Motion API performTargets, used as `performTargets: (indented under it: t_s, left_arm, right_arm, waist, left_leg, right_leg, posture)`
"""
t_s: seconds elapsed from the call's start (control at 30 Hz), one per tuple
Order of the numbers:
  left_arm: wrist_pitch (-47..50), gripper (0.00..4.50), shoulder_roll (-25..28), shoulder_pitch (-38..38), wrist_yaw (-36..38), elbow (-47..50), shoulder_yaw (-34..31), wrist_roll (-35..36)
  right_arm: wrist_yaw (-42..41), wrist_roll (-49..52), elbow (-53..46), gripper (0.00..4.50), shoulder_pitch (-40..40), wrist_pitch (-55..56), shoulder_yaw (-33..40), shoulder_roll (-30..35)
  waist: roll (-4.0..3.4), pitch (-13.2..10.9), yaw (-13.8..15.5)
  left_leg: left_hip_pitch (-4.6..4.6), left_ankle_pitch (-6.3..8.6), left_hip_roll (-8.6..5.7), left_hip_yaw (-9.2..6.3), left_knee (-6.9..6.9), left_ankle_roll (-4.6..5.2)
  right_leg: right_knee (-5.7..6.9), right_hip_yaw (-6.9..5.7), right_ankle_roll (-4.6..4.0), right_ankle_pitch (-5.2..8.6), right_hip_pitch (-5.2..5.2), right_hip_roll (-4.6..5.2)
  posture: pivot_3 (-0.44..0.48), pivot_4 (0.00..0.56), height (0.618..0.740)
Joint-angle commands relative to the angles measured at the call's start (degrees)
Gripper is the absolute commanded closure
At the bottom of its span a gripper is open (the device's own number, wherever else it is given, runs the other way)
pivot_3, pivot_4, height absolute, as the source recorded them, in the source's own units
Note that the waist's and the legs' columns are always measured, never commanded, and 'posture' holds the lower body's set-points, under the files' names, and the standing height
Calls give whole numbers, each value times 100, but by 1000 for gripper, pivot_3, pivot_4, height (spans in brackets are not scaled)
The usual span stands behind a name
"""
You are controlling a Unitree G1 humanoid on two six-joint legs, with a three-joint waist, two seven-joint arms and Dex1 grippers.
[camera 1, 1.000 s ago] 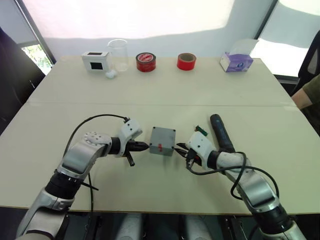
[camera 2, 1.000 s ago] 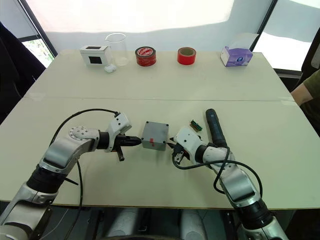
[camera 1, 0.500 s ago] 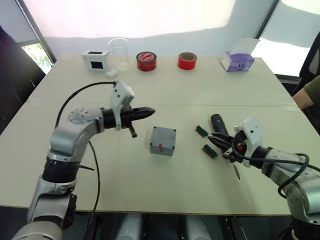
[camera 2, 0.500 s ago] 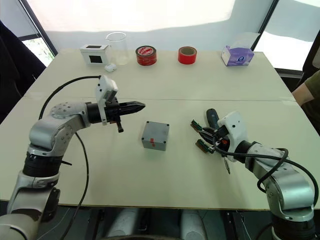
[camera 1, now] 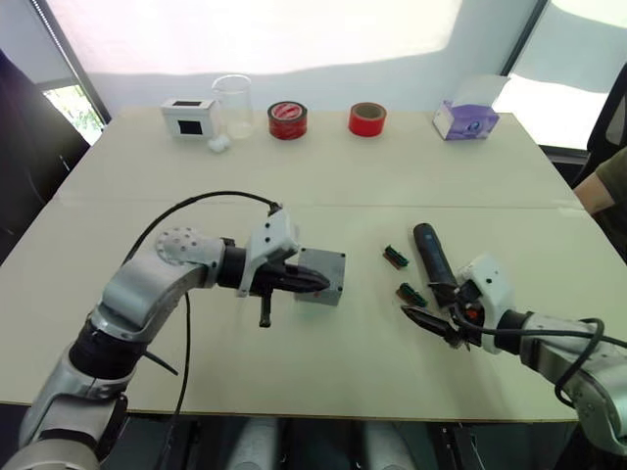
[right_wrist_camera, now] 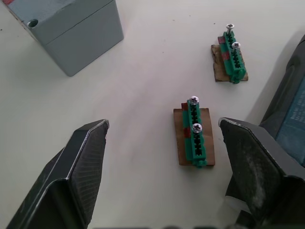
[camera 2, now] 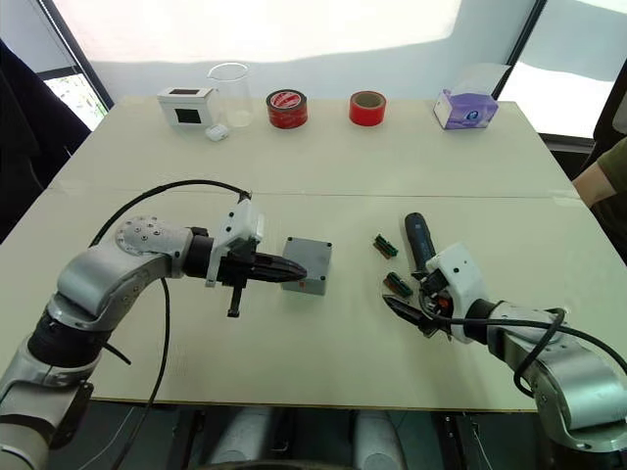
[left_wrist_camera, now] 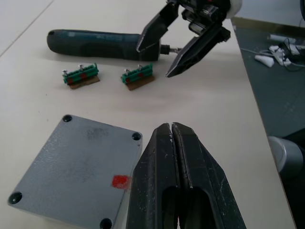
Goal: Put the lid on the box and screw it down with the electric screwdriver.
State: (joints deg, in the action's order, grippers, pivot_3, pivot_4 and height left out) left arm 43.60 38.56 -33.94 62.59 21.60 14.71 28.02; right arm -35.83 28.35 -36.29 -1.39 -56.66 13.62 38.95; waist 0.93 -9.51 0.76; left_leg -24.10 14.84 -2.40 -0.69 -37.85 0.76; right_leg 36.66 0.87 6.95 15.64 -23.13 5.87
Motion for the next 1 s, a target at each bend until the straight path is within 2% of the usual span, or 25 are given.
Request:
performTargets:
  t_s: [0.03, 0.2, 0.93, 1.0]
  left_arm:
    - [-223, 4500, 175, -123, 124, 153, 54, -151]
    - [-498, 4500, 288, -108, 169, 63, 62, -376]
    - [-506, 4500, 168, -68, -14, 75, 105, -439]
    - [-507, 4500, 165, -73, -29, 68, 104, -447]
  right_arm:
    - [65, -104, 83, 1743, 100, 207, -83, 126]
    - [52, -391, 252, 3857, 79, 494, -397, 382]
    - [384, -517, 625, 3857, 333, 653, -623, 178]
    - [389, -525, 633, 4383, 329, 670, -634, 178]
  waist:
    - [0, 0, -7]
    - [-1, 0, -6]
    - [-1, -1, -7]
    - [-1, -1, -7]
  left_leg:
    - [-1, 0, 0, 0, 0, 0]
    - [-1, 1, 0, 0, 1, 2]
    - [-4, 1, 0, 0, 0, 3]
    - [-4, 1, 0, 0, 0, 3]
  right_leg:
    - [-3, 0, 0, 0, 0, 0]
    - [-5, -1, 9, -5, 0, -6]
    - [-9, -7, 16, -9, 2, -15]
    - [-9, -7, 16, -9, 2, -16]
  posture:
    - [0, 150, 740]
    - [0, 150, 740]
    - [0, 150, 740]
    - [0, 150, 740]
